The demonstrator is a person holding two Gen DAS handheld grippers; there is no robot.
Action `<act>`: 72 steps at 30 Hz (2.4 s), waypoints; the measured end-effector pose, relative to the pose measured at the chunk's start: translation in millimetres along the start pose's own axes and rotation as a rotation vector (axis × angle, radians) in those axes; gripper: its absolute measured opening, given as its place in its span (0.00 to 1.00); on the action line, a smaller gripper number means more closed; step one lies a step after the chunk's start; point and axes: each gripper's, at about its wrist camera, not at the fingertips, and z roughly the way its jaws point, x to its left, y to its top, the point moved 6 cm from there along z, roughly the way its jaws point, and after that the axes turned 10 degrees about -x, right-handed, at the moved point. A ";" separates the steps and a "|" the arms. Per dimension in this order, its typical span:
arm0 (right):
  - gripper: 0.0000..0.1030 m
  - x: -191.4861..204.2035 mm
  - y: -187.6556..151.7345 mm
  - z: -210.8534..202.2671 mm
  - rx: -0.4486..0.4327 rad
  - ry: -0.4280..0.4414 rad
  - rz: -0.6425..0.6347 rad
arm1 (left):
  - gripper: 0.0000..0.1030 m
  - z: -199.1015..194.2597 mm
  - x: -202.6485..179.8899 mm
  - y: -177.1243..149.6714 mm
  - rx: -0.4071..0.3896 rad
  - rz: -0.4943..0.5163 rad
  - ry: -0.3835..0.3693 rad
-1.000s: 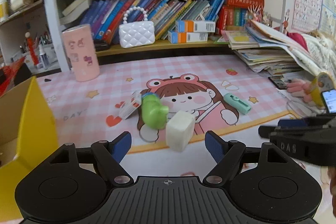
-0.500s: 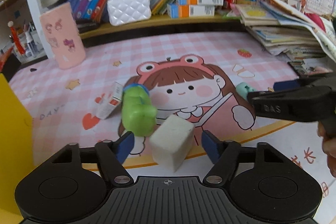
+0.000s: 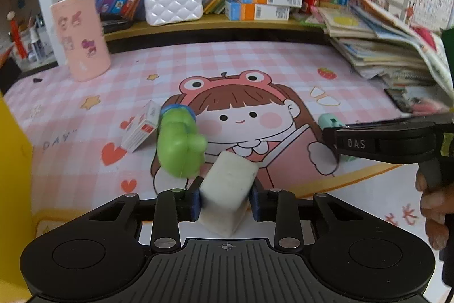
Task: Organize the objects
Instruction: 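Grasp the white block with the left tool while the right tool grasps the mint-green clip, then carry the white block and mint-green clip over the yellow box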
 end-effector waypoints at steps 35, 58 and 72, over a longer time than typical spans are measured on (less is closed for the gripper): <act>0.22 169.6 -93.5 -187.9 0.006 0.085 -0.045 | 0.27 -201.3 113.6 -89.4 -0.108 -0.201 -0.031; 0.22 303.4 -148.8 -240.2 0.016 0.246 -0.148 | 0.27 -296.7 210.8 -157.4 -0.131 -0.336 0.086; 0.22 342.9 -136.5 -251.9 -0.029 0.319 -0.210 | 0.27 -313.9 246.8 -139.4 -0.231 -0.366 0.164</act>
